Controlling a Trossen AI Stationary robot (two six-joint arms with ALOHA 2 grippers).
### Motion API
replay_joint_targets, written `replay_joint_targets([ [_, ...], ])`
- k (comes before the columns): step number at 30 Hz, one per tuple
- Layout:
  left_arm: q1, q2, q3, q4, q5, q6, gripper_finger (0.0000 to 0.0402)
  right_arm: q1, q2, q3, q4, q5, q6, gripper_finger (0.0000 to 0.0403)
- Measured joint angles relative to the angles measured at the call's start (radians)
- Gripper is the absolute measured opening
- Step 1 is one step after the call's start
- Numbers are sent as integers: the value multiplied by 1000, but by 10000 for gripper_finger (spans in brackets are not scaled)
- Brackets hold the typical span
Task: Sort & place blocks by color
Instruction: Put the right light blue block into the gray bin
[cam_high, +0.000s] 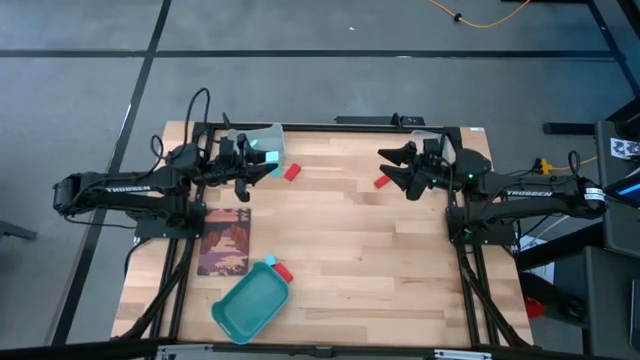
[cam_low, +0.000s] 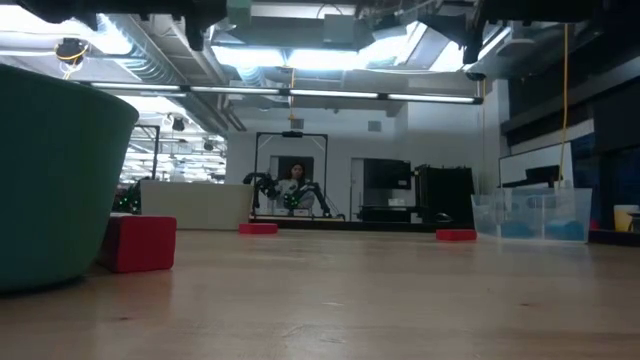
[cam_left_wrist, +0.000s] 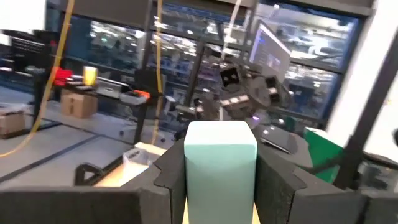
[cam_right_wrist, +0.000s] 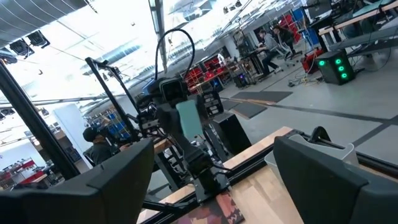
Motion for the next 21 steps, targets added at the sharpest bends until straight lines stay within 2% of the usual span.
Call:
replay_joint_targets([
  [4, 72, 35, 95, -98, -20, -6, 127, 0, 0, 0, 0, 0, 1, 332],
  [10, 337, 184, 414, -667, -33, 5, 127, 0, 0, 0, -1, 0, 2, 332],
  [13, 487, 313, 537, -896, 19, 42, 127, 0, 0, 0, -8, 0, 2, 332],
  [17, 624, 483, 610, -1022, 133, 48, 127, 0, 1, 0, -36, 0, 3, 332],
  [21, 669, 622, 613, -1077, 186, 49, 127, 0, 1, 0, -74, 0, 26, 332],
])
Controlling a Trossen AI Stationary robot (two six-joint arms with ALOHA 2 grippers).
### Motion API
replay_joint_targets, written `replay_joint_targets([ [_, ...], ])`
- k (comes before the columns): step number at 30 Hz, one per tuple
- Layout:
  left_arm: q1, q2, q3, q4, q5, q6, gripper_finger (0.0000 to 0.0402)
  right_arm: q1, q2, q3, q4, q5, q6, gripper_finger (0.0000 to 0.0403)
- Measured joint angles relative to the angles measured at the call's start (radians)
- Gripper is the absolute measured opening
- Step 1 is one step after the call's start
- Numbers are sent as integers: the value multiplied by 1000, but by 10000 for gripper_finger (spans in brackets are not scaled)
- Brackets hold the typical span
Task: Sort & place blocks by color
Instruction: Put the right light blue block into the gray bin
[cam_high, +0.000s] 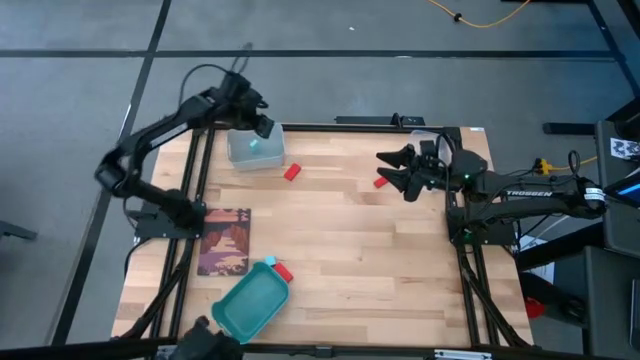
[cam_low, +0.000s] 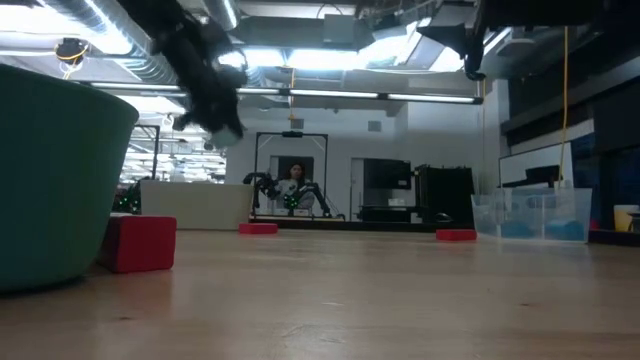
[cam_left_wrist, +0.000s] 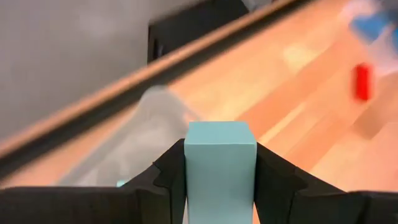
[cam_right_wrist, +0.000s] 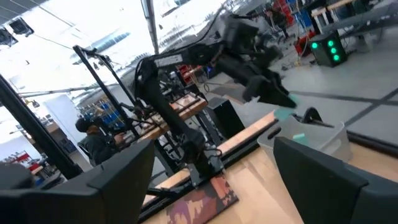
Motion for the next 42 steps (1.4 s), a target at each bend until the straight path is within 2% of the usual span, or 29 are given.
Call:
replay_joint_targets([
  [8, -8, 176, 0, -19, -37, -4, 127, 0, 0, 0, -30, 0, 7, 332],
  [12, -12, 225, 0, -42, -72, -5, 127, 0, 0, 0, -31, 0, 24, 332],
  [19, -40, 301, 0, -39, -73, -4, 127, 0, 0, 0, -32, 0, 26, 332],
  [26, -70, 345, 0, -30, -140, 3, 127, 0, 0, 0, -32, 0, 26, 332],
  [38, -79, 368, 0, -20, -145, 3, 127, 0, 0, 0, -32, 1, 26, 332],
  [42, -79, 368, 0, -18, -145, 3, 154, 0, 0, 0, -32, 1, 26, 332],
])
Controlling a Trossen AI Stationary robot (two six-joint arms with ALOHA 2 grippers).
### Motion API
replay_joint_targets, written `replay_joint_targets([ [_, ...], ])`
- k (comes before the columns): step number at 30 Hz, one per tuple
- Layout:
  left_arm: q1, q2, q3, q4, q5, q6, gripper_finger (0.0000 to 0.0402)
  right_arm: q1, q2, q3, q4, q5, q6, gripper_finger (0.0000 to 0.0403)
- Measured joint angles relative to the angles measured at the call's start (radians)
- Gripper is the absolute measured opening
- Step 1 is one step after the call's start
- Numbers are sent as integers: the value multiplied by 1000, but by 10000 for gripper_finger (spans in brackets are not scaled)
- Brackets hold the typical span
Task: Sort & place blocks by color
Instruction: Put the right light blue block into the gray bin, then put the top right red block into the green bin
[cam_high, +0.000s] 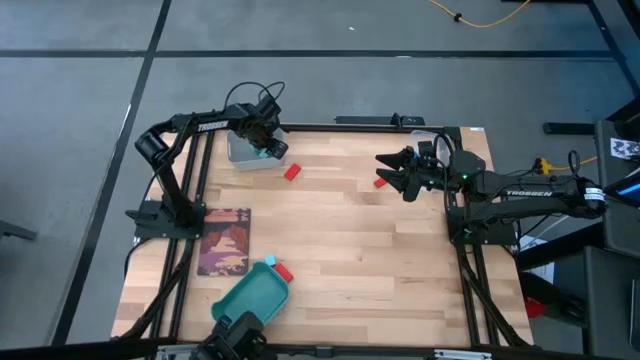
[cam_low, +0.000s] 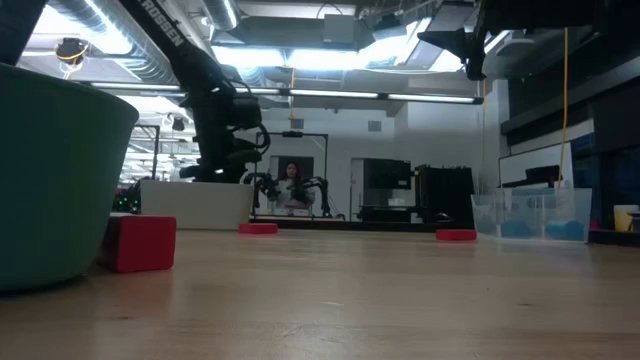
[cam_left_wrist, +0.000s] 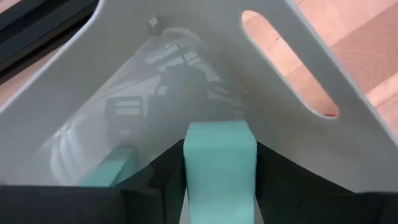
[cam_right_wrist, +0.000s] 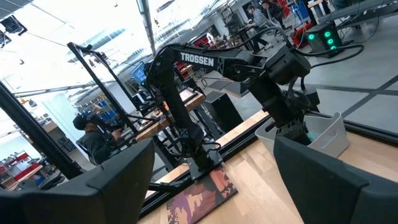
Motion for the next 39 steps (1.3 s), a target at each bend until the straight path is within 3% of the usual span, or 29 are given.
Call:
replay_joint_targets([
  [11, 0, -9, 0, 6, 41, -1, 176, 0, 0, 0, 0, 0, 0, 332],
  [17, 3, -85, 41, -12, 94, -6, 177, 0, 0, 0, 1, 0, 0, 332],
  [23, -25, -273, 92, 0, 138, -35, 178, 0, 0, 0, 1, 0, -1, 332],
  [30, -178, -580, 59, 181, 145, -29, 178, 0, 0, 0, 13, 0, -1, 332],
  [34, -299, -732, -25, 371, 144, -30, 178, 0, 0, 0, 17, 0, -1, 332],
  [39, -443, -870, -226, 653, 84, -69, 179, 0, 0, 0, 17, 0, -2, 332],
])
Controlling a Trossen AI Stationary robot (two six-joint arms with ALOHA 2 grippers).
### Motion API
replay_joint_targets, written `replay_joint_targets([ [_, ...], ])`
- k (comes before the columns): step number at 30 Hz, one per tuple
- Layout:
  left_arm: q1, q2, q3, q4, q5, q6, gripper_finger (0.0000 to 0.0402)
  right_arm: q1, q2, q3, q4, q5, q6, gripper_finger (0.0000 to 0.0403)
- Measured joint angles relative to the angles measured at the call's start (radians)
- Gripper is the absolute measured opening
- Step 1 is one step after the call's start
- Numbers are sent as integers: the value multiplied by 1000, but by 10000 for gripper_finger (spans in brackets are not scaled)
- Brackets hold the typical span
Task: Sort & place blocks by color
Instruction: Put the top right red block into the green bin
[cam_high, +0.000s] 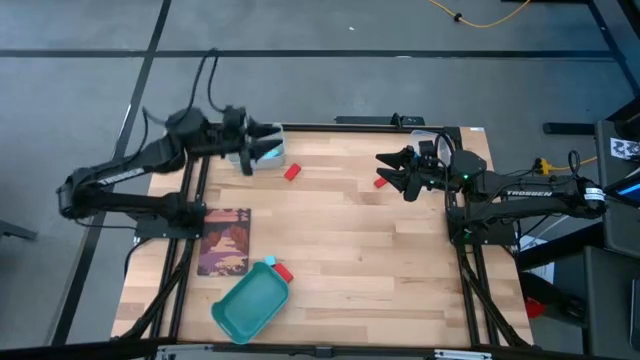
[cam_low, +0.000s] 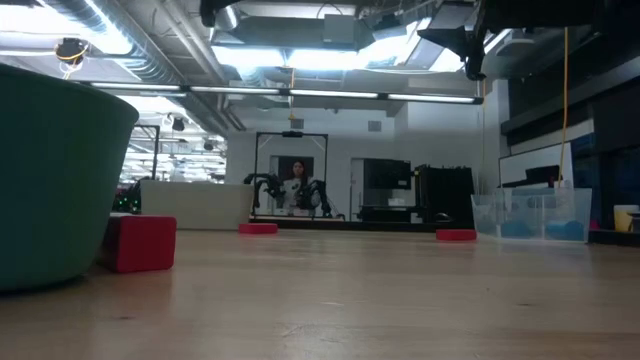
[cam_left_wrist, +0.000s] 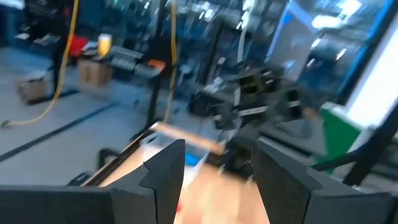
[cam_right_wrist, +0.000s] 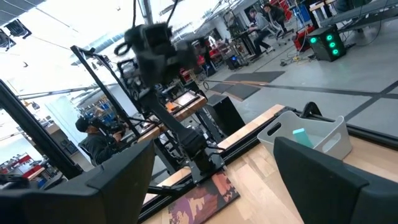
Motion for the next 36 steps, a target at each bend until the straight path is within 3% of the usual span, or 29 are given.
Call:
replay_joint_targets([
  [5, -104, -78, -214, 273, -76, -72, 179, 0, 0, 0, 0, 0, 0, 332],
  [8, -137, -93, -283, 314, -123, -95, 179, 0, 0, 0, 0, 0, 1, 332],
  [27, -154, -95, -298, 329, -144, -61, 179, 0, 0, 0, -8, 25, 8, 332],
  [30, -154, -95, -298, 328, -164, -62, 179, -2, 8, 67, -238, 93, 75, 332],
  [36, -154, -95, -298, 329, -170, -63, 179, -65, 169, 414, -1072, 191, 367, 332],
])
